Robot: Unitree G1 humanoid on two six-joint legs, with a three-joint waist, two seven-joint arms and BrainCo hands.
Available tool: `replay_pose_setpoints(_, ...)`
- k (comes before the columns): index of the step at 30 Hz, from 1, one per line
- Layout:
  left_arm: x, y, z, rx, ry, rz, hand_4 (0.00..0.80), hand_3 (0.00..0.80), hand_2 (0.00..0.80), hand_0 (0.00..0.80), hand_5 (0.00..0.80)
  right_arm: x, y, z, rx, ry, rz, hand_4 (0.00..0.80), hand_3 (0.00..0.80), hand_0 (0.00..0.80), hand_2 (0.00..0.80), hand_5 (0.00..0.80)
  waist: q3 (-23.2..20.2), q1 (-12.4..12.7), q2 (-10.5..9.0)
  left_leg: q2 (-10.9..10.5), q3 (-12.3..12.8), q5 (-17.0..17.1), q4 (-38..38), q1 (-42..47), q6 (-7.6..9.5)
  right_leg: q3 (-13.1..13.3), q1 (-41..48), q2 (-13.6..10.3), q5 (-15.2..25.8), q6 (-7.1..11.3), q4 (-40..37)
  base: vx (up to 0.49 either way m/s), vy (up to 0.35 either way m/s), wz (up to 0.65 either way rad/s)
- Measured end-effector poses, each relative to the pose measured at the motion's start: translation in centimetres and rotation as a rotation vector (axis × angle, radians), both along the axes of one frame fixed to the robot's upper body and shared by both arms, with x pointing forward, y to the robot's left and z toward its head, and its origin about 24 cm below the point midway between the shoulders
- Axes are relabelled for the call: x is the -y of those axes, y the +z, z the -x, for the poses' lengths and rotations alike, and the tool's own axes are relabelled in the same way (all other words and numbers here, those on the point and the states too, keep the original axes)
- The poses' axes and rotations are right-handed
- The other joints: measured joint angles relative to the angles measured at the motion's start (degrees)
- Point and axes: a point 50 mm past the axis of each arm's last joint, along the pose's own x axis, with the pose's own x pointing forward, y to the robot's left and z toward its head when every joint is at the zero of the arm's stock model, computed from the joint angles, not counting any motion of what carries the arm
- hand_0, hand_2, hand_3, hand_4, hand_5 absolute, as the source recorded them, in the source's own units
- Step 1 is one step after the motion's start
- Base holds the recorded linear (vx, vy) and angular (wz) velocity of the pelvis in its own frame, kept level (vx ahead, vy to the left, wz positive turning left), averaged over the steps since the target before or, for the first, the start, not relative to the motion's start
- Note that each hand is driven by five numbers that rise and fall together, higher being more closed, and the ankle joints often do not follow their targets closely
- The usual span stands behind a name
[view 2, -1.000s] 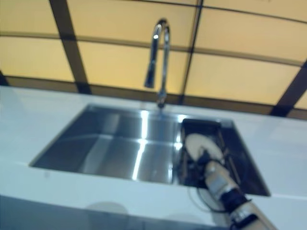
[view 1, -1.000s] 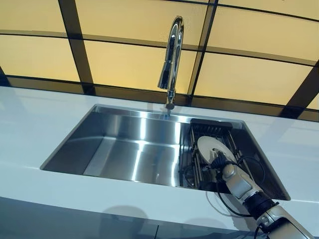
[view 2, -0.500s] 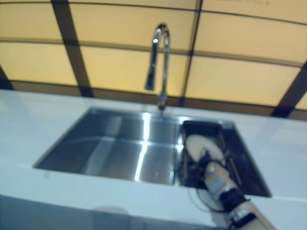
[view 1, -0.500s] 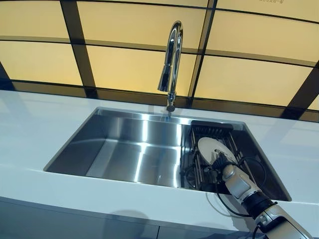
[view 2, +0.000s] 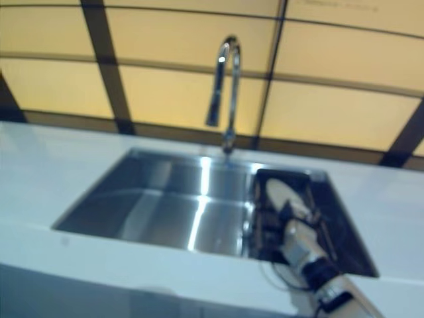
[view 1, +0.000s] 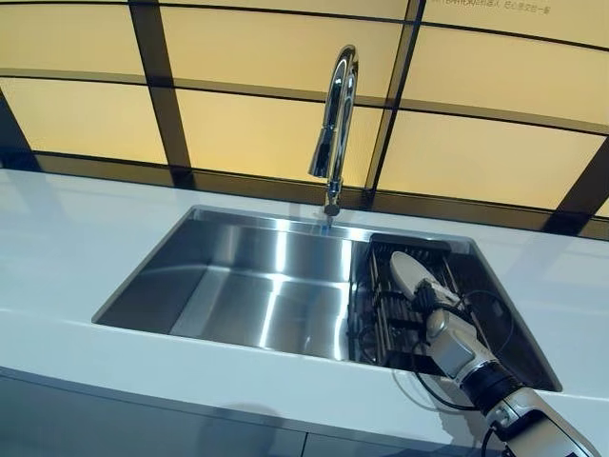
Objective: Take plates into dishwasher
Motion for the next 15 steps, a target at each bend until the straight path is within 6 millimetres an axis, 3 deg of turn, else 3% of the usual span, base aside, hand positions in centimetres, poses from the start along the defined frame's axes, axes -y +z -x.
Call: replay_pose_setpoints(15,-0.11,0.06,-0.05,-0.001,-0.001,0.002,0.000,0.000,0.000,0.000,0.000,0.25,0.53,-0.07,0.081,-0.019,-0.045,0.800,0.800,0.800,0.800,0.800,0.3,-0.1,-0.66,-0.1,-0.2,0.1,0.0,-0.6,0.07,-0.3,-0.4,0.0,0.0,0.01,0.0,0.000,0.000,0.00)
